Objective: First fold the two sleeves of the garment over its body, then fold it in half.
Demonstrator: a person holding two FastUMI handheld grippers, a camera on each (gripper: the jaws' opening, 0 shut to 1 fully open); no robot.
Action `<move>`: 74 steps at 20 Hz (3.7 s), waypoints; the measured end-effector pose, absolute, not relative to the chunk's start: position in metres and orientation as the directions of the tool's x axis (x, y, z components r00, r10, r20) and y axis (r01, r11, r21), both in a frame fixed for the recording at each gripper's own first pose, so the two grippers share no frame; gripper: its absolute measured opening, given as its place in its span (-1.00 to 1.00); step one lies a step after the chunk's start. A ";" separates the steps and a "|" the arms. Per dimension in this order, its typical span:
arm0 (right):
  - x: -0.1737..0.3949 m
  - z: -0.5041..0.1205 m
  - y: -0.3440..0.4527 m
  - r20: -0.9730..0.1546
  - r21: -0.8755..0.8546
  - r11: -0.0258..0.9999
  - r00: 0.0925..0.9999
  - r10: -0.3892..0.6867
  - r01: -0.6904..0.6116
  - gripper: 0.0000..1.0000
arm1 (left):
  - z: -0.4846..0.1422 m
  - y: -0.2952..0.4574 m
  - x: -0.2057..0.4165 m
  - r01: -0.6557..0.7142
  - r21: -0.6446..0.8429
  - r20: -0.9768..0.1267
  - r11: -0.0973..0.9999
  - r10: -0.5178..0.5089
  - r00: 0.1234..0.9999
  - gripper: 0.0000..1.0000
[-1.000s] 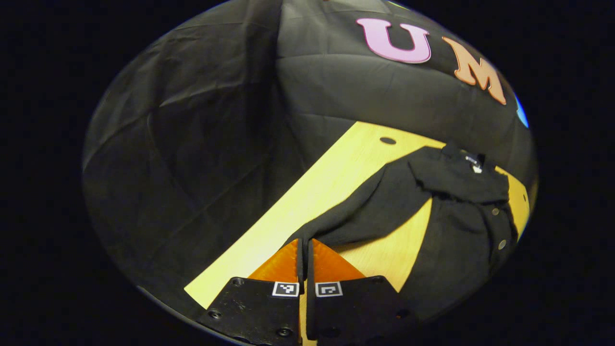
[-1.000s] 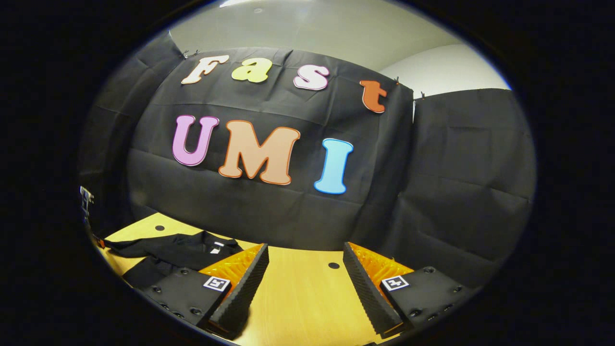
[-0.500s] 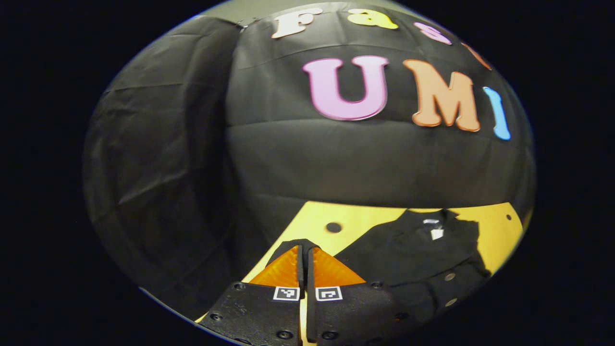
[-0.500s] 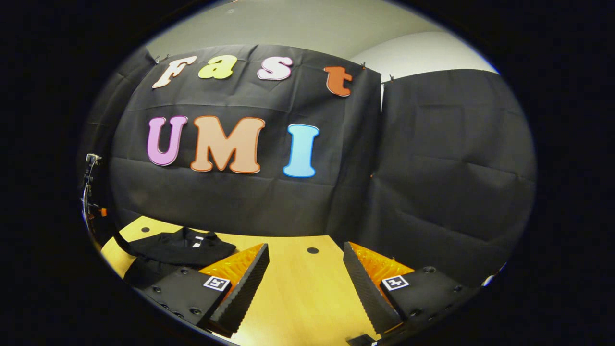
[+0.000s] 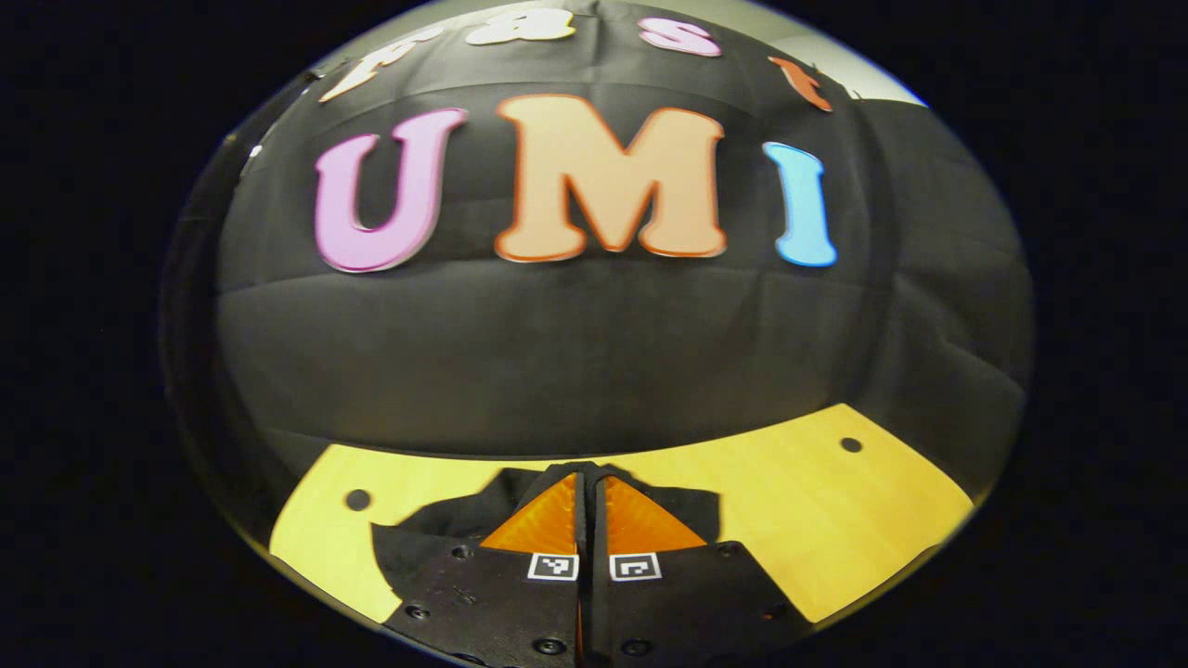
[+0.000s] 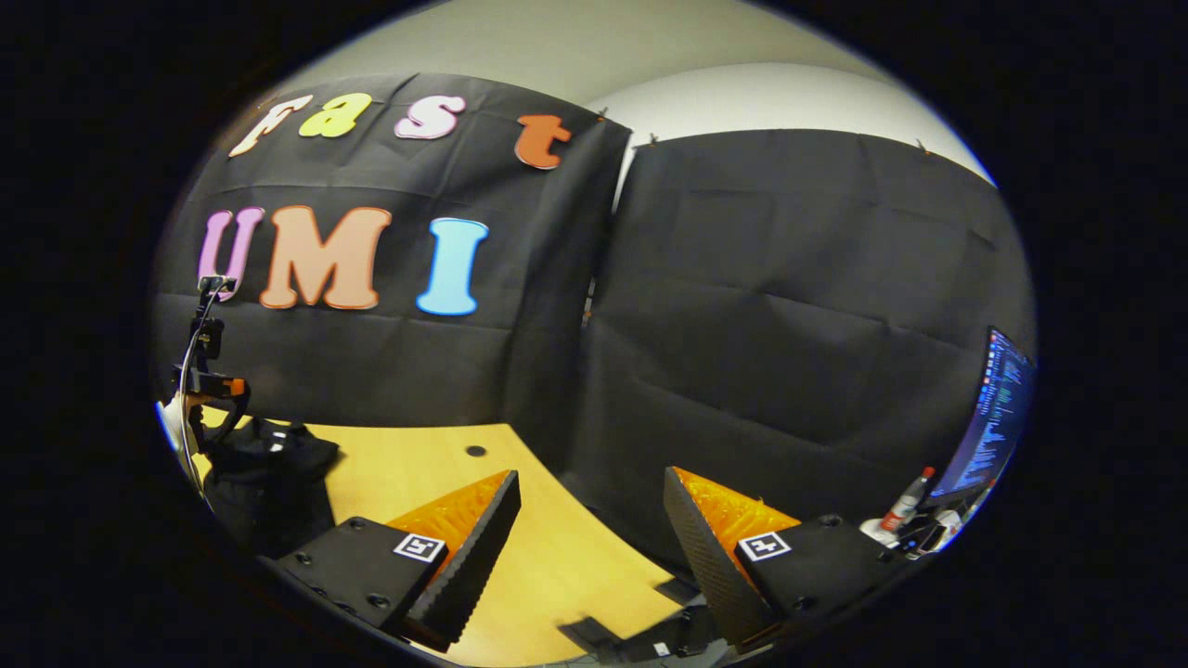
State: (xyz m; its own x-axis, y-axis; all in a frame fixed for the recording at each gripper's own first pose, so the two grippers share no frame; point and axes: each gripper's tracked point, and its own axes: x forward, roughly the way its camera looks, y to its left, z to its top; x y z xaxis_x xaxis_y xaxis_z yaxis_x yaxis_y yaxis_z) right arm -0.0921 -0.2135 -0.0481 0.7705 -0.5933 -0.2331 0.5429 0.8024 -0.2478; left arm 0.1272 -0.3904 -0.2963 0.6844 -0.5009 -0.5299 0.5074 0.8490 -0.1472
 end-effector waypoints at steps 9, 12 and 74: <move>-0.156 -0.076 -0.236 -0.274 -0.251 0.726 0.673 -0.687 0.640 0.96 | -0.321 -0.486 0.067 0.565 -0.304 -0.564 0.767 -0.622 0.542 0.43; -0.137 -0.095 -0.224 -0.300 -0.257 0.772 0.712 -0.635 0.581 0.97 | -0.302 -0.462 0.069 0.549 -0.284 -0.526 0.786 -0.607 0.596 0.88; 0.003 -0.284 0.120 -0.758 0.043 0.827 0.521 0.392 -0.560 -0.78 | -0.286 -0.063 -0.138 0.157 -0.251 -0.735 0.955 -0.293 0.612 -1.00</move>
